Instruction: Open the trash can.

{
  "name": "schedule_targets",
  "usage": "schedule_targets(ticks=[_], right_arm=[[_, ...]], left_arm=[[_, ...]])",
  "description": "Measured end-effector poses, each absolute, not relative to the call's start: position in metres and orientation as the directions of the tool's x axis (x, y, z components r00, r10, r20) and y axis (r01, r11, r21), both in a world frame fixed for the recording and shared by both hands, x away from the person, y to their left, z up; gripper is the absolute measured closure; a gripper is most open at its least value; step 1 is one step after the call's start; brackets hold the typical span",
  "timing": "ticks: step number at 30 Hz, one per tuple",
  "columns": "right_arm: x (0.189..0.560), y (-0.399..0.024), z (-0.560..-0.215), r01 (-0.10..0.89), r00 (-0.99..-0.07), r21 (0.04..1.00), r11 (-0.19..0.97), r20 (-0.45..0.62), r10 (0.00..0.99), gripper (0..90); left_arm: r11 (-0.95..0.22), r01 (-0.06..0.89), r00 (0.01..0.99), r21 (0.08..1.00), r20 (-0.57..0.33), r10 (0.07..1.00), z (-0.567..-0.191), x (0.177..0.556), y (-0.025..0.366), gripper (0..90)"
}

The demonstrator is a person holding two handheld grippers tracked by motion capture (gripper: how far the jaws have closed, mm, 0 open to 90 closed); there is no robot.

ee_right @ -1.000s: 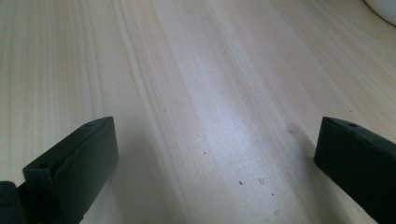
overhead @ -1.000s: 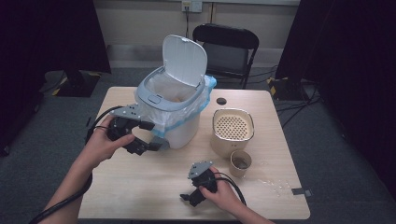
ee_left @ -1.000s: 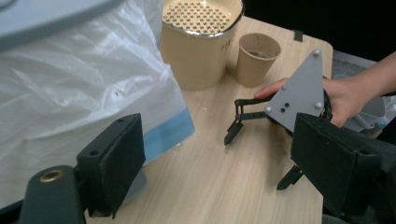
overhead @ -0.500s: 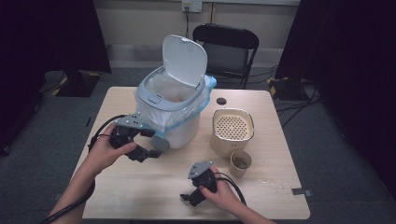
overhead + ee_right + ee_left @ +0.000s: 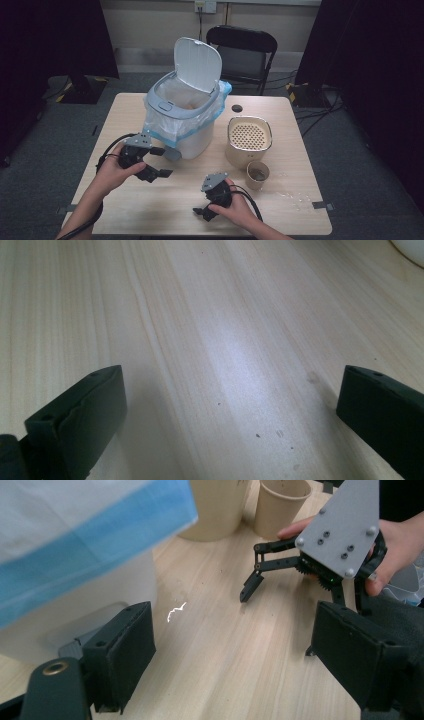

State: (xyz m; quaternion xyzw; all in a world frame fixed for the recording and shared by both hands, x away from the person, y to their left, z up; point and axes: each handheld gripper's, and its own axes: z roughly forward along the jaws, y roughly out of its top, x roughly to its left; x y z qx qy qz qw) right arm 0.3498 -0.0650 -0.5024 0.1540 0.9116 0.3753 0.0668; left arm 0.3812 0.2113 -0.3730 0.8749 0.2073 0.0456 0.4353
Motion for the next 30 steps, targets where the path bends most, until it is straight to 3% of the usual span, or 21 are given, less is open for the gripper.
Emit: schedule_targets(ticks=[19, 22, 24, 30], right_arm=[[0.351, -0.065, -0.502, 0.236, -0.943, 0.704, 0.670, -0.002, 0.334, 0.4], [0.352, -0.066, -0.500, 0.238, -0.941, 0.707, 0.665, -0.003, 0.340, 5.6], [0.354, -0.068, -0.499, 0.241, -0.940, 0.714, 0.657, 0.002, 0.342, 15.1], [0.357, -0.075, -0.494, 0.255, -0.932, 0.719, 0.646, 0.004, 0.363, 14.5]], left_arm=[[-0.543, 0.348, 0.903, 0.765, -0.118, 0.413, -0.409, 0.377, 0.210, 17.2], [-0.548, 0.358, 0.900, 0.756, -0.124, 0.417, -0.417, 0.377, 0.211, 17.2], [-0.550, 0.364, 0.899, 0.751, -0.129, 0.419, -0.423, 0.376, 0.212, 17.2], [-0.567, 0.372, 0.897, 0.735, -0.129, 0.422, -0.441, 0.373, 0.212, 17.2]])
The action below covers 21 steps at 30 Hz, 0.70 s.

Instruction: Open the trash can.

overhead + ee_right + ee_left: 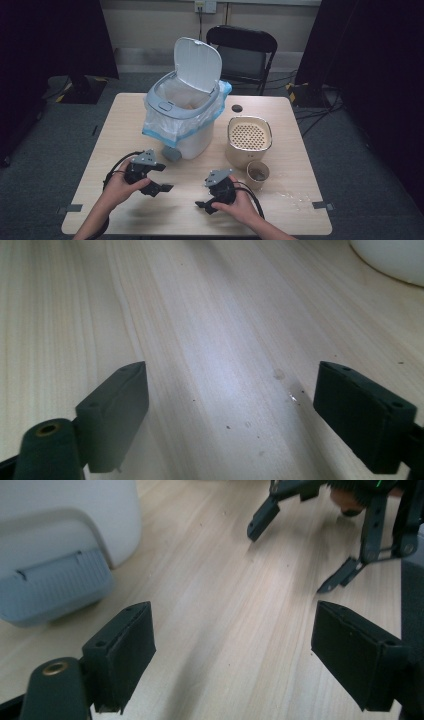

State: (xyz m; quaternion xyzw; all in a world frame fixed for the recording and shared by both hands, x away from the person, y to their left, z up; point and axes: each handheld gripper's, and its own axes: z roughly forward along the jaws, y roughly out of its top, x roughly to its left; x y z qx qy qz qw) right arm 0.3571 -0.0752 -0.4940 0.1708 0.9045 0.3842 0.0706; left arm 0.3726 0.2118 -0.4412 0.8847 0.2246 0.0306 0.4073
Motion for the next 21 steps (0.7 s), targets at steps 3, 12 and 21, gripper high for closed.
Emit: schedule_targets(ticks=[3, 12, 21], right_arm=[[0.358, -0.078, -0.490, 0.246, -0.934, 0.728, 0.640, 0.001, 0.358, 14.1], [0.358, -0.085, -0.481, 0.241, -0.938, 0.727, 0.643, 0.004, 0.347, 14.2], [0.353, -0.092, -0.478, 0.230, -0.947, 0.713, 0.663, 0.008, 0.320, 14.2]], left_arm=[[-0.574, 0.372, 0.897, 0.730, -0.124, 0.423, -0.449, 0.371, 0.211, 17.2], [-0.581, 0.365, 0.897, 0.727, -0.107, 0.429, -0.463, 0.366, 0.212, 17.2], [-0.582, 0.355, 0.898, 0.731, -0.094, 0.430, -0.470, 0.363, 0.213, 17.2]])
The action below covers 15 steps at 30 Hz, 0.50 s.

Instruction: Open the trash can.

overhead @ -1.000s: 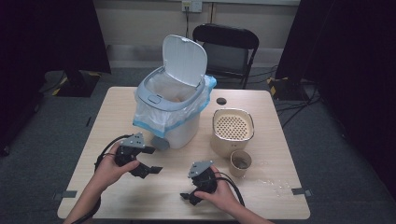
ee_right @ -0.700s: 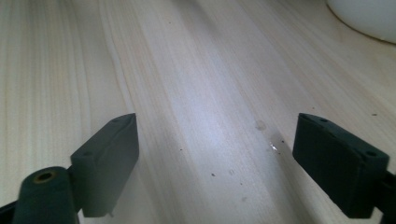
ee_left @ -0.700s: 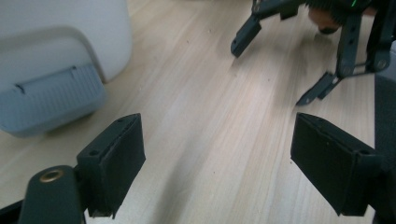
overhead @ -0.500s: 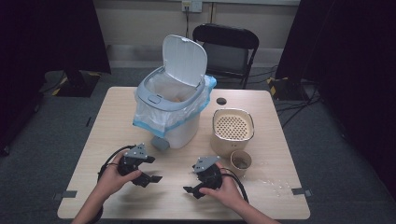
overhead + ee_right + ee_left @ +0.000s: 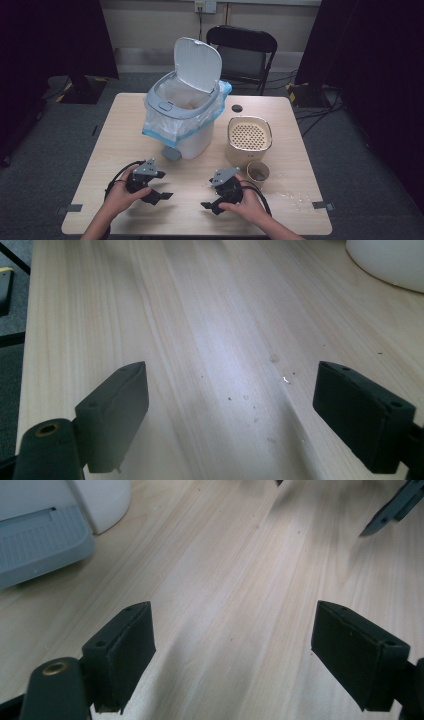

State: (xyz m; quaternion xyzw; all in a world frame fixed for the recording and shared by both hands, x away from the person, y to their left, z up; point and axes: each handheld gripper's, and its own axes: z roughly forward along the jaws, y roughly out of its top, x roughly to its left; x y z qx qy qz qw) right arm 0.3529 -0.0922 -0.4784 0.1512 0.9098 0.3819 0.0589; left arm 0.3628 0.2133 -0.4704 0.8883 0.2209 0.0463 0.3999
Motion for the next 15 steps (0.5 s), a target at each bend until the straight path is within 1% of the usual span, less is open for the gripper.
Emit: schedule_targets(ticks=[8, 15], right_arm=[[0.351, -0.103, -0.475, 0.242, -0.946, 0.712, 0.660, 0.023, 0.322, 14.2], [0.350, -0.109, -0.469, 0.231, -0.951, 0.716, 0.658, 0.023, 0.310, 14.2]], left_arm=[[-0.612, 0.349, 0.903, 0.710, -0.079, 0.423, -0.478, 0.361, 0.214, 17.1], [-0.645, 0.326, 0.914, 0.691, -0.056, 0.403, -0.484, 0.359, 0.212, 17.1]])
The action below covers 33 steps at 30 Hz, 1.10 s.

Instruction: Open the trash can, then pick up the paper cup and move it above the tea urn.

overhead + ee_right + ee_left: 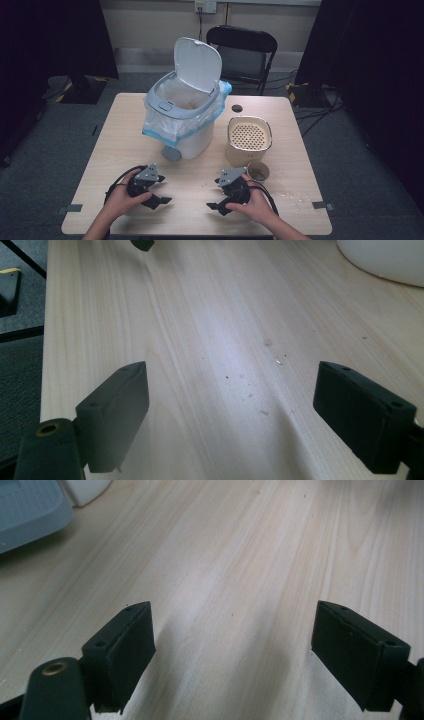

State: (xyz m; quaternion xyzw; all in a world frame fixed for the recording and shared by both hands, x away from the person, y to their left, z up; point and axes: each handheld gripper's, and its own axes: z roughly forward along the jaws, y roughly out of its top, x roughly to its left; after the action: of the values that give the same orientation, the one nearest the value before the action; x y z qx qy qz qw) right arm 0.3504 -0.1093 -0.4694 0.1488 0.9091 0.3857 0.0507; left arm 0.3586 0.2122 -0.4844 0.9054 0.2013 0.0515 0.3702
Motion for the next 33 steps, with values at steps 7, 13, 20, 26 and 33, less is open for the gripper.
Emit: schedule_targets(ticks=[7, 13, 20, 26, 33], right_arm=[[0.348, -0.114, -0.462, 0.226, -0.955, 0.714, 0.662, 0.030, 0.294, 14.1], [0.346, -0.118, -0.460, 0.217, -0.960, 0.701, 0.680, 0.026, 0.280, 14.2], [0.346, -0.123, -0.457, 0.209, -0.965, 0.704, 0.679, 0.036, 0.259, 14.1], [0.346, -0.128, -0.449, 0.207, -0.965, 0.715, 0.668, 0.036, 0.260, 14.1], [0.348, -0.136, -0.439, 0.208, -0.964, 0.715, 0.668, 0.034, 0.264, 14.2]], left_arm=[[-0.665, 0.315, 0.920, 0.677, -0.044, 0.390, -0.489, 0.357, 0.213, 17.1], [-0.645, 0.326, 0.912, 0.691, -0.050, 0.407, -0.494, 0.357, 0.218, 16.0], [-0.634, 0.297, 0.912, 0.714, -0.015, 0.410, -0.498, 0.354, 0.221, 14.4], [-0.617, 0.295, 0.910, 0.730, -0.016, 0.415, -0.500, 0.352, 0.222, 14.1], [-0.606, 0.288, 0.910, 0.742, -0.014, 0.414, -0.502, 0.351, 0.223, 14.0]])
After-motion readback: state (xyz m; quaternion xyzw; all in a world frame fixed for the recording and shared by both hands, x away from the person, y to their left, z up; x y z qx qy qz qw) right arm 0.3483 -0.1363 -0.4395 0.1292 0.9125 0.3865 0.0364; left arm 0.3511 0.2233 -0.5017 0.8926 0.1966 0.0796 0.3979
